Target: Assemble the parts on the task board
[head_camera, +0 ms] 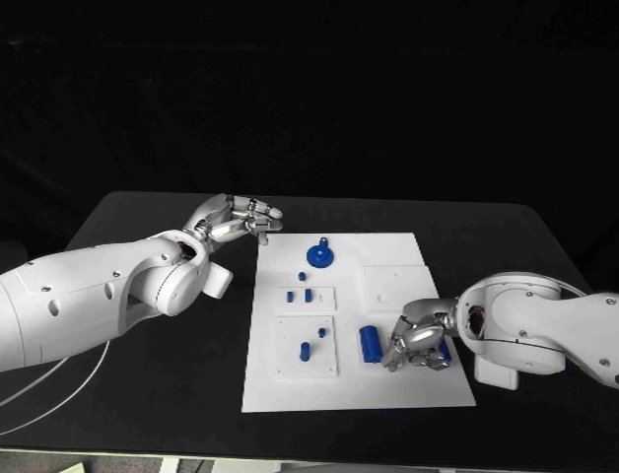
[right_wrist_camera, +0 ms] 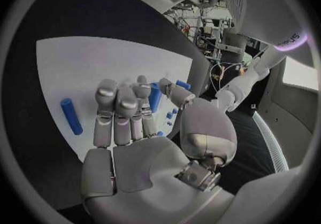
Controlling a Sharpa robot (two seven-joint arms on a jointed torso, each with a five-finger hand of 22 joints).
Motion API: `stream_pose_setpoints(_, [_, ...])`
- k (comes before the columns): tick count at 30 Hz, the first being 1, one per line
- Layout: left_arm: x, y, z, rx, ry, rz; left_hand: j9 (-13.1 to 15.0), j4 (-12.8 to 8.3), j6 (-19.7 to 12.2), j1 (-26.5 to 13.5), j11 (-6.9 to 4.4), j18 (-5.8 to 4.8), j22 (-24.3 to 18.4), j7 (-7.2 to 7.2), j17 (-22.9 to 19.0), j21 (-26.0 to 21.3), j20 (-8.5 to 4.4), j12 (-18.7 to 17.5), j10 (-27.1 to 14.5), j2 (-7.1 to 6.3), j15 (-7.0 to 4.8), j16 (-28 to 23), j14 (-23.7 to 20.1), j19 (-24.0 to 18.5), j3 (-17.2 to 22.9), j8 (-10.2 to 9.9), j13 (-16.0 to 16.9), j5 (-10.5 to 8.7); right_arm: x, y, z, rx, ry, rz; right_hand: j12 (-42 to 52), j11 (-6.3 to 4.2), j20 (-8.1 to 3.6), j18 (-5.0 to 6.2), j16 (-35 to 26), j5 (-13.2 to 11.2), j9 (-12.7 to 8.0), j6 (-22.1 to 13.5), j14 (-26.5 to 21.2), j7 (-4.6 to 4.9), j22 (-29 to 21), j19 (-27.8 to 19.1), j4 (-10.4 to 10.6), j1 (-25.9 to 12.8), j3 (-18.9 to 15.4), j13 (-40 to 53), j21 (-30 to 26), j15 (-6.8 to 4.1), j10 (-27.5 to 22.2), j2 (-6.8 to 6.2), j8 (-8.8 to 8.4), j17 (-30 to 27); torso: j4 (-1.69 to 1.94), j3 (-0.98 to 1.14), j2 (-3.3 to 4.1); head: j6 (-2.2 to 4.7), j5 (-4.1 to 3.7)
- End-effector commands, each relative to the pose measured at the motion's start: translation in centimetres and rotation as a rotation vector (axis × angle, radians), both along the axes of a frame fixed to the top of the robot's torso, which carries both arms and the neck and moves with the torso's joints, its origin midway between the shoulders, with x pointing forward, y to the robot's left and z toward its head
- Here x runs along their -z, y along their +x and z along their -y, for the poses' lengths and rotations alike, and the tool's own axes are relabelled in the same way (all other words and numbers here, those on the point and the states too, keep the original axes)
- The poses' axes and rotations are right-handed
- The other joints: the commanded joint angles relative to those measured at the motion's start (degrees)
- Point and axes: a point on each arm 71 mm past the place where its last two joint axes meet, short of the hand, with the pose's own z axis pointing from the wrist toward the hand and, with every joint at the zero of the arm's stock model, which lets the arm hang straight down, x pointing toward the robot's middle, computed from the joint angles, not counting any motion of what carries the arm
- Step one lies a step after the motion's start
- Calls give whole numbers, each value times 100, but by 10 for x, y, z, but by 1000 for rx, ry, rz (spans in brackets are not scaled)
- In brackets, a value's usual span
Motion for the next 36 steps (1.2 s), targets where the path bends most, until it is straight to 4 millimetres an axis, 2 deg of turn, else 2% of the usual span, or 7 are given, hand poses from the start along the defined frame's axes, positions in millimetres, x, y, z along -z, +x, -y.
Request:
stream_pose_setpoints(1, [-1,0,2,11,-10,-1,-9,31,-33,-59,-4,-13,6,-7,10,-18,-196,-36,-54,-9,2,-29,6,-1,7,25,9,-38,0,1,-1,-14,-21,20,21,-2,-17,174,-34,-10,12,87,29,63,46,34,46,22,-7,-8,-11,-11,37,-20,36,8,-1,1,1,-10,2])
stream_pose_setpoints(12, [-1,-1,2,11,-10,-2,-9,35,-33,-58,-3,-14,9,-7,14,-19,-196,-35,-54,-10,2,-33,5,-3,7,26,10,-38,1,2,-4,-15,-36,31,37,-18,-24,174,-20,-10,40,127,29,45,59,35,64,45,-108,-6,6,-24,67,49,72,24,2,-1,-1,-23,2])
stream_pose_setpoints(19, [-1,-1,1,11,-10,-2,-10,36,-33,-58,-3,-14,11,-7,17,-20,-195,-35,-54,-10,2,-34,5,-5,7,27,10,-39,1,3,-7,-16,-39,34,37,-28,-21,174,-14,-10,58,143,23,35,65,19,97,17,-235,-7,12,-31,77,218,89,36,-2,-2,3,-32,2])
stream_pose_setpoints(25, [-1,-1,1,10,-10,-2,-10,39,-33,-58,-3,-15,12,-7,19,-20,-195,-35,-54,-11,3,-36,5,-5,7,28,10,-39,1,4,-11,-25,-37,35,33,-34,-16,174,-13,-10,64,155,19,28,67,3,222,-53,-260,-11,11,-36,83,410,95,42,2,0,5,-44,2])
stream_pose_setpoints(33, [-1,-1,1,10,-10,-2,-11,43,-33,-58,-3,-15,15,-8,23,-21,-195,-34,-53,-10,3,-38,5,-7,7,30,11,-39,2,5,-13,-24,-39,36,33,-38,-15,174,-11,-10,67,165,17,24,70,-4,239,-54,-252,-11,14,-38,85,455,100,45,2,0,1,-54,4])
stream_pose_setpoints(36, [-1,-1,1,10,-10,-2,-11,43,-33,-58,-3,-15,16,-8,24,-21,-195,-34,-53,-10,3,-39,5,-7,8,30,11,-38,2,5,-13,-24,-40,35,33,-41,-15,174,-10,-9,68,173,16,21,72,-10,264,-56,-235,-11,17,-40,89,515,103,47,1,0,0,-54,6])
